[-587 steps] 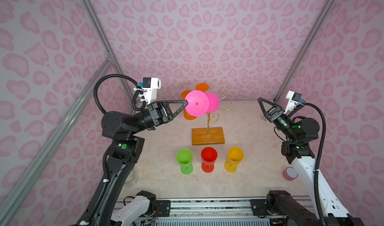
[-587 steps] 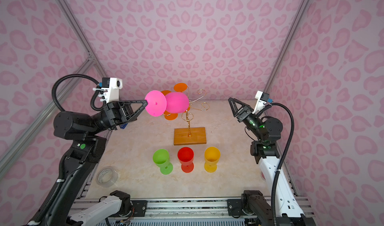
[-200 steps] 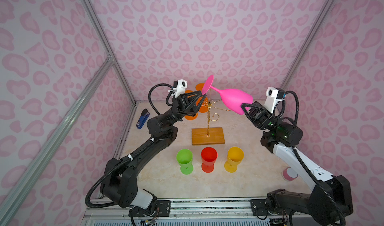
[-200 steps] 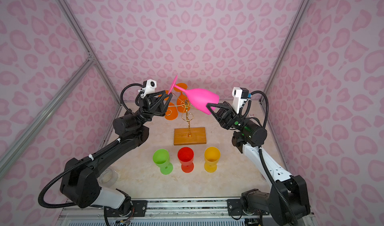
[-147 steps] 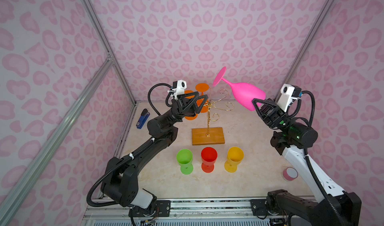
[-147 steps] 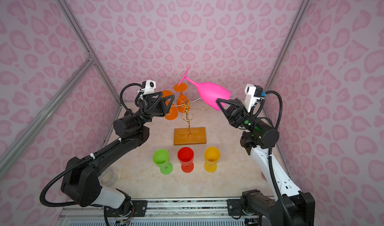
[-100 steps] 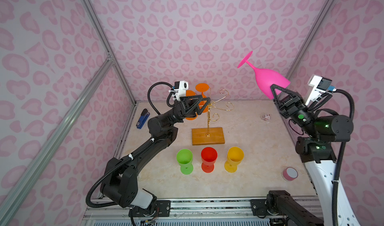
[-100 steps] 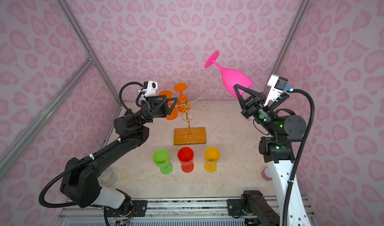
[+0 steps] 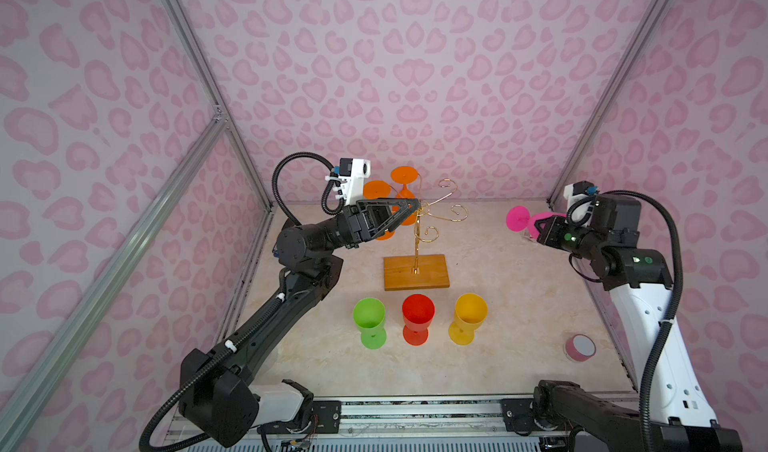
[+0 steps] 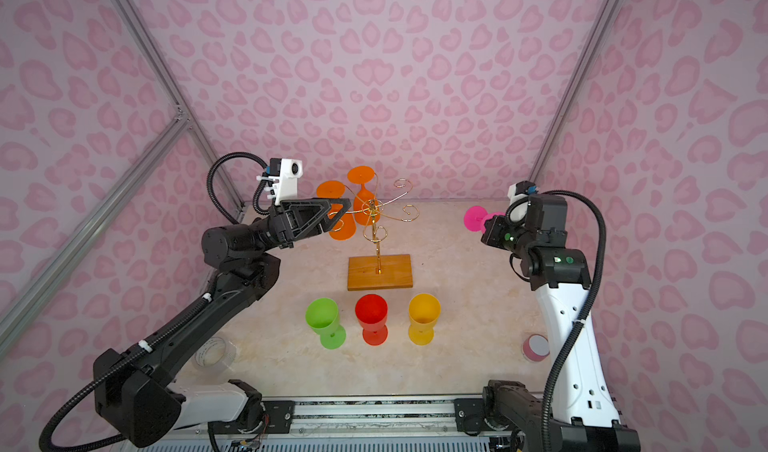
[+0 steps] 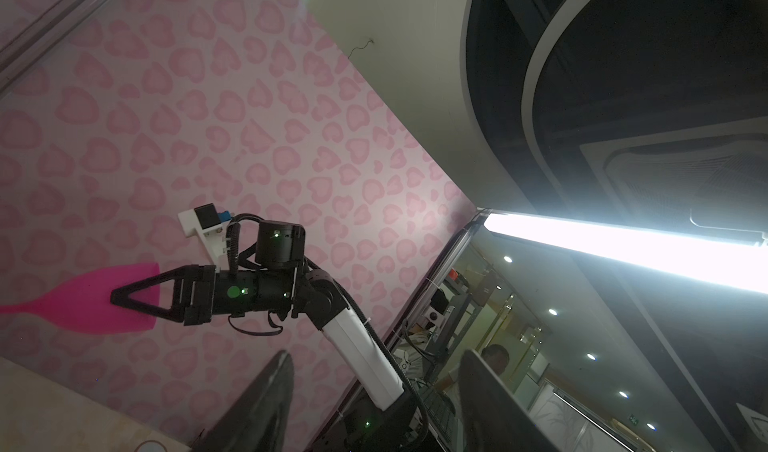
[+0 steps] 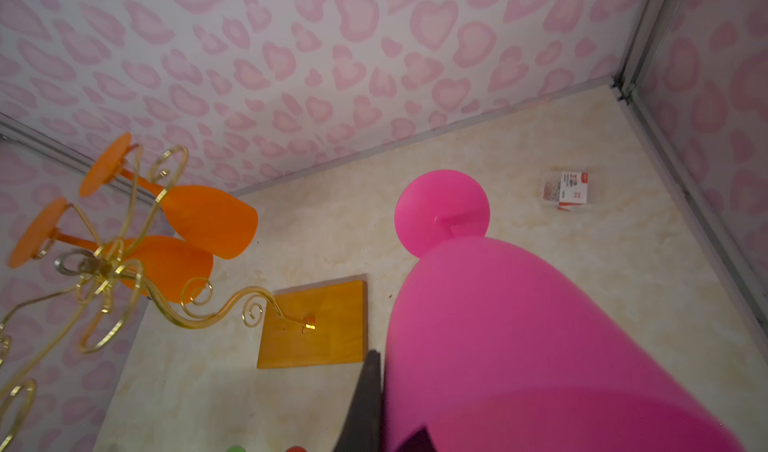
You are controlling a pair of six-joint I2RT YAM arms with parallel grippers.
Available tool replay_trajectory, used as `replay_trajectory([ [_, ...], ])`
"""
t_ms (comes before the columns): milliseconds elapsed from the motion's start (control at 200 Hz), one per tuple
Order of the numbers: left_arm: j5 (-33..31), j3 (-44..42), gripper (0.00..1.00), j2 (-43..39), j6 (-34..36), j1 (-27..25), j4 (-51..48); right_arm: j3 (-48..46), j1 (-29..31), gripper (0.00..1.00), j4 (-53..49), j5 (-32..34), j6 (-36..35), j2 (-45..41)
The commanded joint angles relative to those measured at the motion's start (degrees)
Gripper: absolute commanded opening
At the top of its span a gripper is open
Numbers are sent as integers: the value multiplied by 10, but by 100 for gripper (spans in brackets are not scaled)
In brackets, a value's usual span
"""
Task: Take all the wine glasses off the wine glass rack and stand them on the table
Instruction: 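Lower the pink glass toward the table beside the yellow glass with the right gripper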
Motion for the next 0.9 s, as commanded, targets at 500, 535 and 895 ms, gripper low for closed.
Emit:
replay_trajectory([
  [500,25,1,66,-66,87,46,-123,-90,169,0,-90,79,-79,81],
  [535,25,0,66,-68,88,47,-124,-91,175,0,-87,78,-77,89],
  [895,29,-12,66,-92,112,56,-155,-88,197,0,-63,66,-83,153],
])
